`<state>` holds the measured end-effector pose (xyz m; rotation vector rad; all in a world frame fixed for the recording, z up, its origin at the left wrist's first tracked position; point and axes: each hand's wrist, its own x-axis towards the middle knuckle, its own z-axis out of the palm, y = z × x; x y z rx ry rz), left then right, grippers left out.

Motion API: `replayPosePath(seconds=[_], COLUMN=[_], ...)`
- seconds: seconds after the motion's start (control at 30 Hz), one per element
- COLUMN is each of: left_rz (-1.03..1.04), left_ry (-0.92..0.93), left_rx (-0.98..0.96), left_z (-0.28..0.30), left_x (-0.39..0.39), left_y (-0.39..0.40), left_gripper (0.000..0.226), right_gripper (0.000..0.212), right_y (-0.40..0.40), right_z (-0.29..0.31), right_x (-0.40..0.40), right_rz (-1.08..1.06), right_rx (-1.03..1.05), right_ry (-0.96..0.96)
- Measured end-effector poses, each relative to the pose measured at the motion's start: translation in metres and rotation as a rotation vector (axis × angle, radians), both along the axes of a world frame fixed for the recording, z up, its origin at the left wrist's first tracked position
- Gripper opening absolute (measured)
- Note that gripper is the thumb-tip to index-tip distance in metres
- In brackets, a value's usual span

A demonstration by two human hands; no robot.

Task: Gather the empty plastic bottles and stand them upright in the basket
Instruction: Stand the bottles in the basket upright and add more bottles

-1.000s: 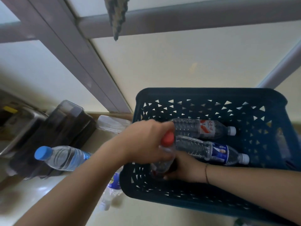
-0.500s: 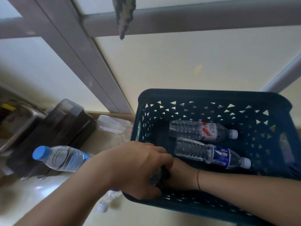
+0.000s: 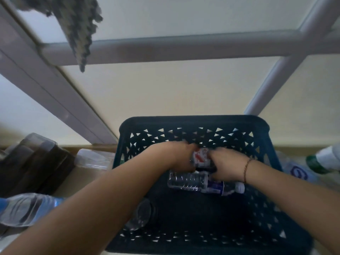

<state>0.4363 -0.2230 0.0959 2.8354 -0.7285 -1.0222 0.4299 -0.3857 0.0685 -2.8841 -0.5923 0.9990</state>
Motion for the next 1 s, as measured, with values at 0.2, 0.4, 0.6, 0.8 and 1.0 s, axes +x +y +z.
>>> replayPosePath(seconds=[0.2, 0.4, 0.6, 0.8, 1.0], left_rz=[-0.12, -0.171, -0.195, 0.032, 0.273], left_ry=[0.029, -0.01, -0.08, 0.006, -0.029], left_rx=[0.125, 0.139, 0.057, -0.239, -0.496], left_z=[-0.025, -0.03, -0.031, -0.019, -0.006], left_x=[-0.009, -0.025, -0.03, -0.023, -0.014], left_y=[0.003, 0.004, -0.009, 0.0, 0.018], left_gripper=[0.117, 0.135, 0.117, 0.099, 0.061], right_gripper=[0.087, 0.085, 0.066, 0.038, 0.04], right_y=[-0.002, -0.007, -0.011, -0.011, 0.013], right_z=[-0.012, -0.02, 0.003, 0.05, 0.056], right_x=[-0.013, -0.018, -0.015, -0.012, -0.016], right_rz=[0.126, 0.167, 0.182, -0.082, -0.207], right_rx=[-0.351, -0.34, -0.198, 0.236, 0.606], right_ry=[0.212, 0.174, 0.149, -0.066, -0.279])
